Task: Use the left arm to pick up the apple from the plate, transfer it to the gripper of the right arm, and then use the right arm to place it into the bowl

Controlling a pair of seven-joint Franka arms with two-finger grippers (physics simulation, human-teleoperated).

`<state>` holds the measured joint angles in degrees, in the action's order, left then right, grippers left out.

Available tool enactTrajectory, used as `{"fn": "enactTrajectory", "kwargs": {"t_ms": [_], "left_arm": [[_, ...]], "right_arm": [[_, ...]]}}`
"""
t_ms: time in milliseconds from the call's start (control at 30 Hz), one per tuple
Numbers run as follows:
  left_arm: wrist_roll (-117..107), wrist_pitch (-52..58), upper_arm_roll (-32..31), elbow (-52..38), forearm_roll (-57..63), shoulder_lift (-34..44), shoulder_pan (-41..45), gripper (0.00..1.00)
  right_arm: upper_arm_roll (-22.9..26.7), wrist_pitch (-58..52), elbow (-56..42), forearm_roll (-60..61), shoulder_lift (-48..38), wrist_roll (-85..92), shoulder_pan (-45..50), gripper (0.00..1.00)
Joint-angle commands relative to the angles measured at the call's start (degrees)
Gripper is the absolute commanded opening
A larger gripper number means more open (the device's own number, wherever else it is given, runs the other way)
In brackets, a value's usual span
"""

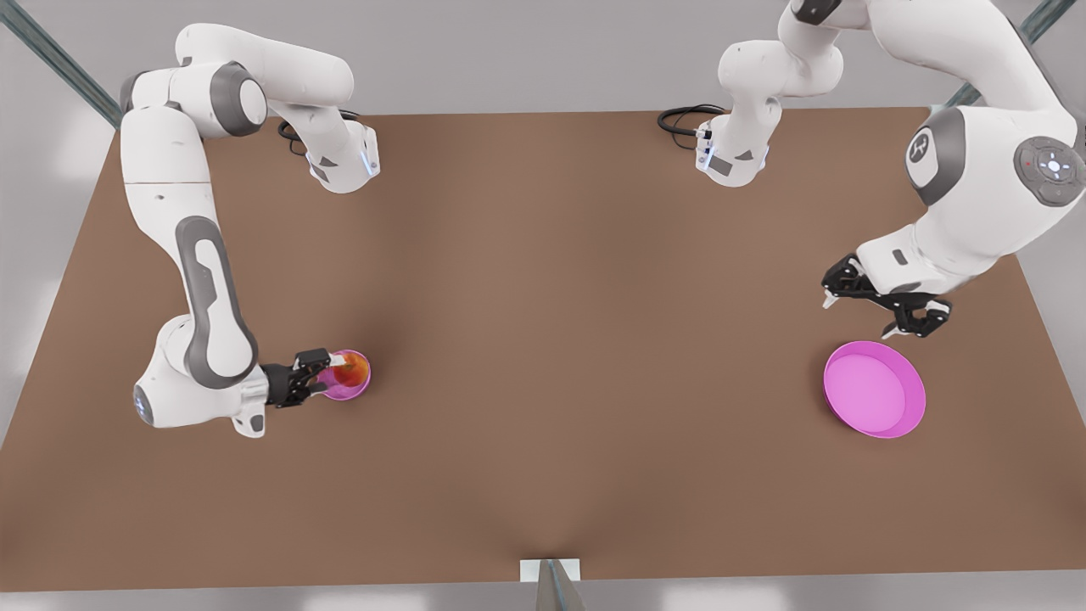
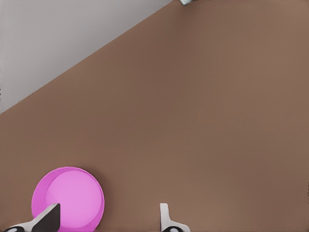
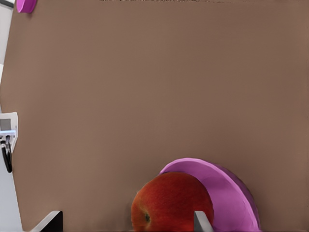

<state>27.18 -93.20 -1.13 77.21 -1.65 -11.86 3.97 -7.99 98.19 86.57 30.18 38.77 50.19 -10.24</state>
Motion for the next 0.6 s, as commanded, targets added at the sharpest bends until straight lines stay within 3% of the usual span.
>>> {"fn": "enactTrajectory", "kwargs": {"t_ms": [0,100,167,233,267,333,567], "left_arm": [[-42.0,-2.1,0.0,0.0,0.2,-0.2,0.1,1.00],[-42.2,-2.0,0.0,0.0,0.2,-0.2,0.0,1.00],[-42.4,-2.0,0.0,0.0,0.3,-0.2,-0.1,1.00],[-43.2,-2.1,0.2,-0.4,0.4,-0.7,-0.3,1.00],[-44.4,-2.1,0.2,-0.7,0.4,-1.2,-0.3,1.00],[-43.9,-2.0,0.1,-0.7,0.4,-2.2,0.0,1.00],[-40.8,-2.1,-0.1,-0.7,0.3,-3.9,0.3,1.00]], "right_arm": [[0.0,0.3,-1.3,-0.6,-0.1,2.4,-0.3,1.00],[-0.5,-8.9,-17.0,-10.7,-0.6,-5.4,0.3,1.00],[-0.4,-11.6,-25.0,-26.8,-5.2,-22.5,7.0,1.00],[-0.4,-14.5,-22.4,-35.5,-18.3,-44.7,12.4,1.00],[1.7,-16.4,-17.1,-35.4,-24.7,-47.8,12.4,1.00],[2.5,-8.0,-0.9,-35.3,-33.9,-51.9,12.4,1.00],[3.2,-4.9,-0.4,-31.7,-30.8,-54.6,12.2,1.00]]}}
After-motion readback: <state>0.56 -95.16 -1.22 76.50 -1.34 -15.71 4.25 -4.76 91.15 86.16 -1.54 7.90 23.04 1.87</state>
